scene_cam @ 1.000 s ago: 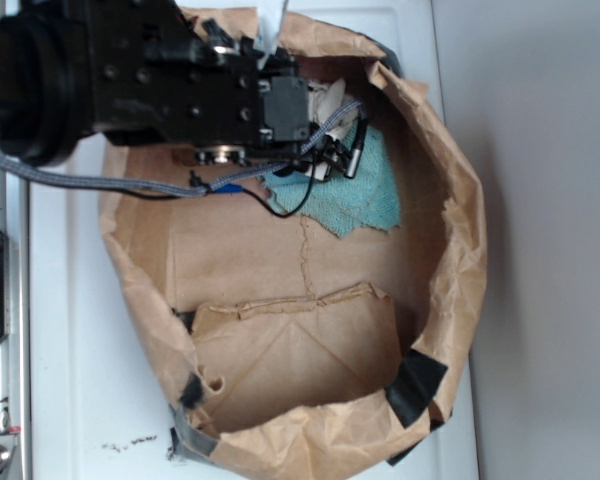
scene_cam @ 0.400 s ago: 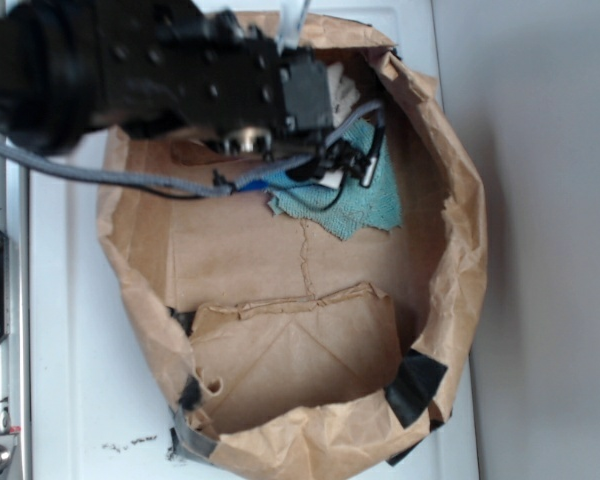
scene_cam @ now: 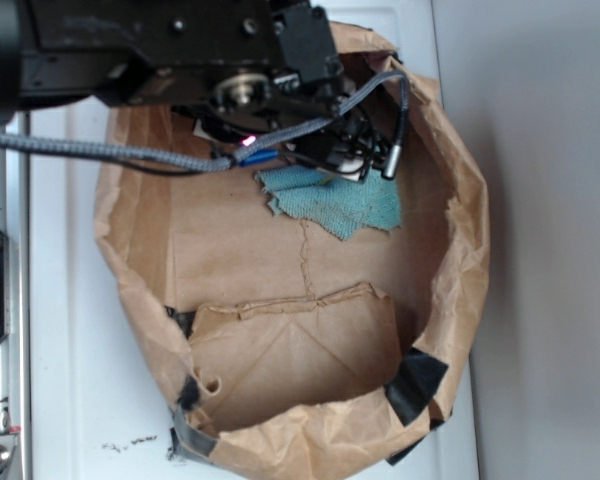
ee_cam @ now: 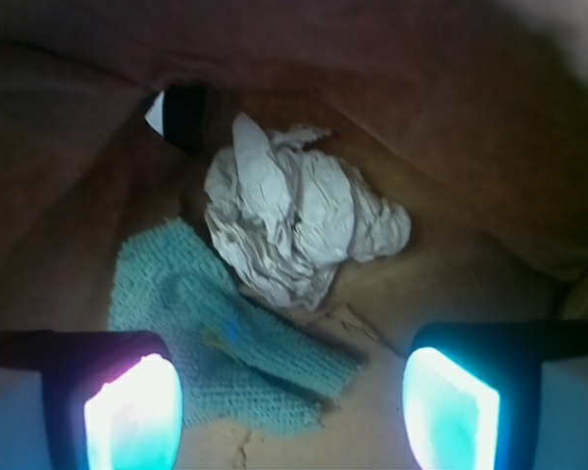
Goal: Grab the white paper.
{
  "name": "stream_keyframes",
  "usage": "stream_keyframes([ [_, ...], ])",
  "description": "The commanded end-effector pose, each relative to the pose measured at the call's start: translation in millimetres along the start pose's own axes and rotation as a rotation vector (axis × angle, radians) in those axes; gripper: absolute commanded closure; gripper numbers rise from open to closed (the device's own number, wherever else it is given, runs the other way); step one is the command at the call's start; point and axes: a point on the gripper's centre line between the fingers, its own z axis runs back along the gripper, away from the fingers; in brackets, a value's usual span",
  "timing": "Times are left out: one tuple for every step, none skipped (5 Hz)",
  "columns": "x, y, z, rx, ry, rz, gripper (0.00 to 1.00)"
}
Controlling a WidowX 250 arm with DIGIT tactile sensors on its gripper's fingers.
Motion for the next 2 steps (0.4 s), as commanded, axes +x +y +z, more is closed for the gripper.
stream_keyframes([
  [24.6, -26.9, -8.0, 0.002, -0.095, 0.033, 0.0],
  [33.2, -36.4, -22.5, 0.032, -0.13, 0.052, 0.0],
])
